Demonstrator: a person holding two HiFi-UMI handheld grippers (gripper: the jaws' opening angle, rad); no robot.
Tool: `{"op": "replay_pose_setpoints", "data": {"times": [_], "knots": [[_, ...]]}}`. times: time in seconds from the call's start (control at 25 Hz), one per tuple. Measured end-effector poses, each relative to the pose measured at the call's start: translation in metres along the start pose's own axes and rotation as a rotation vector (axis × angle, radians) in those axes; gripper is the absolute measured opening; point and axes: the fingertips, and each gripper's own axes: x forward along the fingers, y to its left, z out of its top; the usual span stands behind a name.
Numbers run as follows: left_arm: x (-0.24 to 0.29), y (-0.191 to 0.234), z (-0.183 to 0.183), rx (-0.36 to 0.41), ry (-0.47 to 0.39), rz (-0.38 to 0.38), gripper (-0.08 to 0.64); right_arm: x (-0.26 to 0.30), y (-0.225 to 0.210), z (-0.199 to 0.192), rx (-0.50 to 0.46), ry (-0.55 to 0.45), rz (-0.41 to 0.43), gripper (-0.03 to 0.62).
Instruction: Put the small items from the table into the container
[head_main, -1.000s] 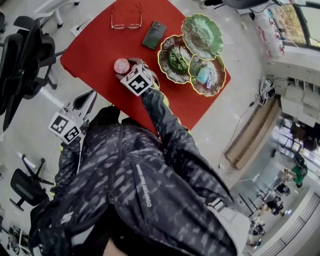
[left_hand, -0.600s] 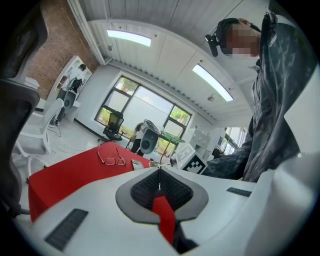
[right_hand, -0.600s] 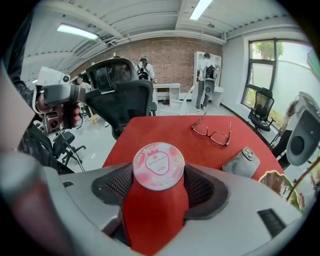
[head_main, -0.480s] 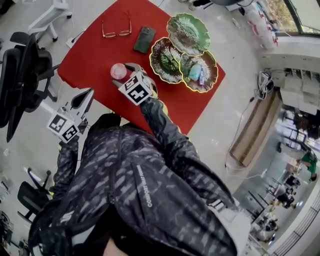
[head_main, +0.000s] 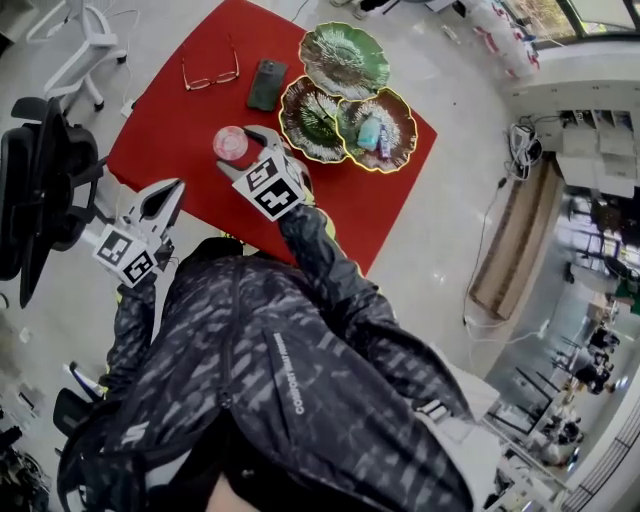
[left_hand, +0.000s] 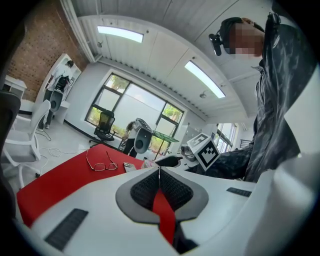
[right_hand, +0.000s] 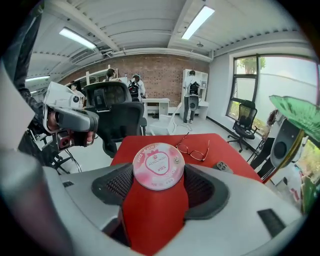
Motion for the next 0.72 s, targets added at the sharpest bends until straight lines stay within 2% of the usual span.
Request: {"op": "replay_pose_setpoints", "data": {"times": [0.32,0.72], "knots": [[0.008,-0.013,0.010,0.033,0.009,-0.040,0.012,-0.045,-0.013,0.026,0.021,-0.097,-0.088,0.324],[0.017,-0.025,0.029,0.083,0.012,-0.068,0.012,-0.092,-0.027,0.041,0.037,-0.156,-0.171,0.324]]}}
